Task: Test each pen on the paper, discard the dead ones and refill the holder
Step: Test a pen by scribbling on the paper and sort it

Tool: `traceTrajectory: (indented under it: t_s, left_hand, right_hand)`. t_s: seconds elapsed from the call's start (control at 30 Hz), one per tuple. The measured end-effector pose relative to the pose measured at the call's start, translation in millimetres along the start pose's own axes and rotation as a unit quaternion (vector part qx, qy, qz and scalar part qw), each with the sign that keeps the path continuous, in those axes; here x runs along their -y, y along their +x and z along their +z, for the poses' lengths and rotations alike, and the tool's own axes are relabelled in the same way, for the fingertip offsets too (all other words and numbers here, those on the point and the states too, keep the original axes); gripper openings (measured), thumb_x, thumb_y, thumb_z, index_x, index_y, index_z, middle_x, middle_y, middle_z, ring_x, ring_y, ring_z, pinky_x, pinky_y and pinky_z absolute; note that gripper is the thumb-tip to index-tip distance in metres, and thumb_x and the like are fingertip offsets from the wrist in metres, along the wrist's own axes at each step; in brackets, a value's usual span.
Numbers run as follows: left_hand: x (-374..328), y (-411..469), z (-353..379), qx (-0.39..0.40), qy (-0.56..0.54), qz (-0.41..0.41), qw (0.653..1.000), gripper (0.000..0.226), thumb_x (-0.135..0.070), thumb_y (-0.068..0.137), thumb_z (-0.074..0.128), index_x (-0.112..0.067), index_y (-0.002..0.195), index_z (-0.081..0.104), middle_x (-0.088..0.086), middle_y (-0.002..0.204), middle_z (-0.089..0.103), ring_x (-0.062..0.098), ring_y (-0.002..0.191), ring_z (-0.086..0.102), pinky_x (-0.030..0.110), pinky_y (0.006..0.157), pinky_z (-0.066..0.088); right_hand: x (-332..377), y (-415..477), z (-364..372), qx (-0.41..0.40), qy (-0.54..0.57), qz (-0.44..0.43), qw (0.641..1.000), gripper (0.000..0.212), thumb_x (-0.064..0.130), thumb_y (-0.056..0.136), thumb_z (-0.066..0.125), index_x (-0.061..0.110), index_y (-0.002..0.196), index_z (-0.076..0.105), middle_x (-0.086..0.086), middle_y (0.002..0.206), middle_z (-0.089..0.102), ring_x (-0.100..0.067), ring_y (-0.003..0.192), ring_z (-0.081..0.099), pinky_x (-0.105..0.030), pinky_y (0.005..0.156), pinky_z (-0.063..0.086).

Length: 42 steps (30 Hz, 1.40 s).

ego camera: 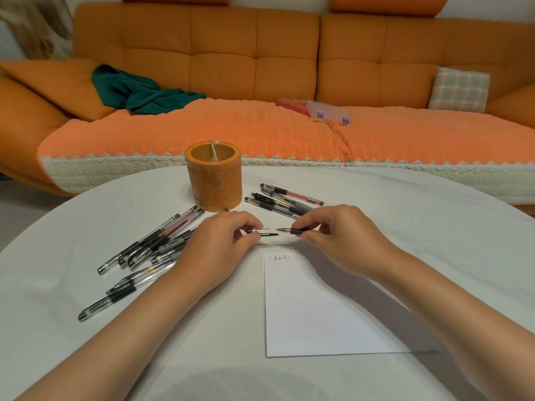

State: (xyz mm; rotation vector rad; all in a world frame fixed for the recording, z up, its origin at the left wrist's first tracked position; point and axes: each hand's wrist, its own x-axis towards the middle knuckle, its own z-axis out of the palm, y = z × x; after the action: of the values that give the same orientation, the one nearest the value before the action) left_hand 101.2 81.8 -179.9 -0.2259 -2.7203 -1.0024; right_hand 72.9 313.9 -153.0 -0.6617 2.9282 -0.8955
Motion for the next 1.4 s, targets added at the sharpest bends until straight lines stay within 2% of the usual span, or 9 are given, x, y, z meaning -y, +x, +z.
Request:
traceTrajectory:
  t_s: [0.2,0.37,0.5,0.6,0.77,1.07,1.2,1.3,1.4]
  left_hand:
    - [-6.4,-2.5,-0.6,0.009,0.007,0.009,1.0,0.014,-0.029,0.089,0.07,-0.039,0.099,0.071,-0.025,0.086,0.062,-0.001,0.087,0.056,0.01,0.07,0.038]
    - [-11.3,-4.2,0.7,0.041,-0.029,0.005,0.999,0.013,-0.029,0.087,0.073,-0.038,0.096,0.073,-0.023,0.086,0.068,0.0,0.083,0.06,0.011,0.068,0.039]
    - [-22.6,-4.7,-3.6,0.091,-0.085,-0.061,0.99,0.007,-0.028,0.086,0.074,-0.033,0.09,0.077,-0.018,0.074,0.072,0.002,0.069,0.065,0.017,0.064,0.051]
    - [-33.8,-6.4,-5.8,0.153,-0.141,-0.103,0.973,0.005,-0.02,0.086,0.076,-0.024,0.084,0.078,-0.005,0.072,0.076,0.006,0.062,0.067,0.02,0.057,0.053]
    - [-43.3,-13.7,-2.3,0.173,-0.193,-0.134,0.957,0.006,-0.02,0.081,0.079,-0.024,0.078,0.082,0.001,0.072,0.076,0.01,0.067,0.067,0.021,0.063,0.051]
    - [-49.6,-21.1,-0.3,0.195,-0.252,-0.168,0.933,0.01,-0.019,0.085,0.076,-0.013,0.079,0.081,0.007,0.074,0.076,0.007,0.06,0.063,0.017,0.059,0.046]
    - [-42.8,-14.4,-6.5,0.131,-0.217,-0.151,0.955,0.011,-0.017,0.088,0.071,-0.014,0.08,0.077,0.012,0.073,0.075,0.016,0.059,0.064,0.023,0.055,0.051]
    - [-29.5,-6.0,-16.0,0.039,-0.185,-0.151,0.97,0.009,-0.021,0.089,0.071,-0.022,0.081,0.075,0.001,0.075,0.074,0.017,0.06,0.065,0.031,0.057,0.053]
    - [-13.1,-0.3,-25.3,-0.004,-0.16,-0.149,0.976,0.007,-0.028,0.087,0.072,-0.029,0.082,0.075,0.002,0.078,0.072,0.02,0.072,0.068,0.037,0.062,0.053]
  right_hand:
    - [2.5,0.4,4.4,-0.005,-0.016,-0.018,1.0,0.017,0.027,0.093,0.065,0.041,0.098,0.073,0.051,0.07,0.052,0.004,0.068,0.054,-0.022,0.059,0.035]
    - [6.8,-2.9,7.5,0.02,0.013,-0.049,0.999,0.017,0.027,0.094,0.062,0.041,0.101,0.069,0.037,0.083,0.063,-0.003,0.071,0.057,-0.03,0.068,0.047]
    - [12.8,-7.6,7.3,0.021,-0.108,-0.09,0.99,0.024,0.032,0.092,0.048,0.037,0.11,0.062,0.024,0.084,0.06,-0.002,0.078,0.052,-0.03,0.071,0.044]
    - [17.6,-11.1,12.7,-0.004,-0.217,-0.16,0.963,0.024,0.049,0.079,0.05,0.028,0.089,0.058,0.011,0.078,0.06,-0.016,0.077,0.052,-0.031,0.066,0.036]
    - [18.1,-10.4,23.9,-0.073,-0.271,-0.175,0.944,0.064,0.082,0.071,0.045,0.02,0.053,0.047,0.003,0.048,0.045,-0.021,0.054,0.045,-0.033,0.054,0.028]
    - [19.7,-16.8,29.4,-0.086,-0.249,-0.159,0.951,0.051,0.06,0.065,0.049,0.014,0.047,0.035,-0.005,0.039,0.031,-0.021,0.043,0.025,-0.024,0.045,0.018]
    - [17.9,-12.1,22.2,-0.026,-0.183,-0.15,0.971,0.044,0.069,0.084,0.048,0.027,0.094,0.053,0.012,0.078,0.058,-0.013,0.072,0.053,-0.033,0.06,0.044]
    - [11.1,-6.8,23.8,-0.028,-0.059,-0.134,0.989,0.02,0.026,0.096,0.056,0.025,0.114,0.046,0.01,0.1,0.05,-0.013,0.087,0.05,-0.037,0.076,0.047]
    - [7.6,-2.0,31.0,-0.042,-0.016,-0.124,0.991,0.02,0.011,0.095,0.058,0.023,0.11,0.054,0.008,0.104,0.049,-0.011,0.088,0.051,-0.029,0.078,0.047]
